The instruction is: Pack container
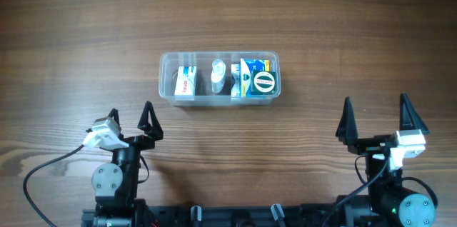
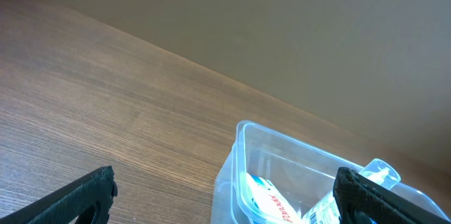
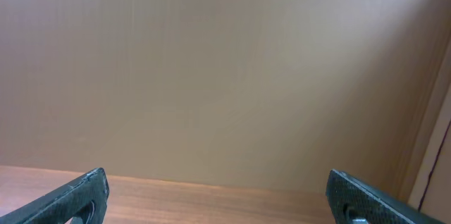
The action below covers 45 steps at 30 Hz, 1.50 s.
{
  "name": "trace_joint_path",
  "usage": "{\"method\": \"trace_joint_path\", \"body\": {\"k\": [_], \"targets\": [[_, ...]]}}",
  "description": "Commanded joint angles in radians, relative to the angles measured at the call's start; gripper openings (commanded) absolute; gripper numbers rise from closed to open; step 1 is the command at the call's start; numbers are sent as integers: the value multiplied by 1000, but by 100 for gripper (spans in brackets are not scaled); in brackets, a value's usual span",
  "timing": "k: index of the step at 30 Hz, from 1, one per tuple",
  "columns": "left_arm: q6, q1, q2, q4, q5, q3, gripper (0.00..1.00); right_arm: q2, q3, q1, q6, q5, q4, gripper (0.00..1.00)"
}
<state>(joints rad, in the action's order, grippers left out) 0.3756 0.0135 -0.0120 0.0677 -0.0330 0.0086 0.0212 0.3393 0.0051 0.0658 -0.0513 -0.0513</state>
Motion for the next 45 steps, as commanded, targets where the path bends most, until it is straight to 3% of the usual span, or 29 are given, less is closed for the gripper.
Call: {"method": "trace_joint_path", "body": {"k": [1,7,20,30,45], "targets": [[-21,-5,9,1,-10,-3,100,-18,-55,5,17,9,8,100],[-21,-5,9,1,-10,-3,100,-18,-176,5,17,8,24,100],[-21,-5,9,1,-10,-3,100,-18,-334,5,13,5,301,100],[-21,-5,9,1,-10,-3,100,-18,-334,5,14,5,56,100],[-21,-5,9,1,-10,-3,100,-18,-334,5,13,5,53,100]]}}
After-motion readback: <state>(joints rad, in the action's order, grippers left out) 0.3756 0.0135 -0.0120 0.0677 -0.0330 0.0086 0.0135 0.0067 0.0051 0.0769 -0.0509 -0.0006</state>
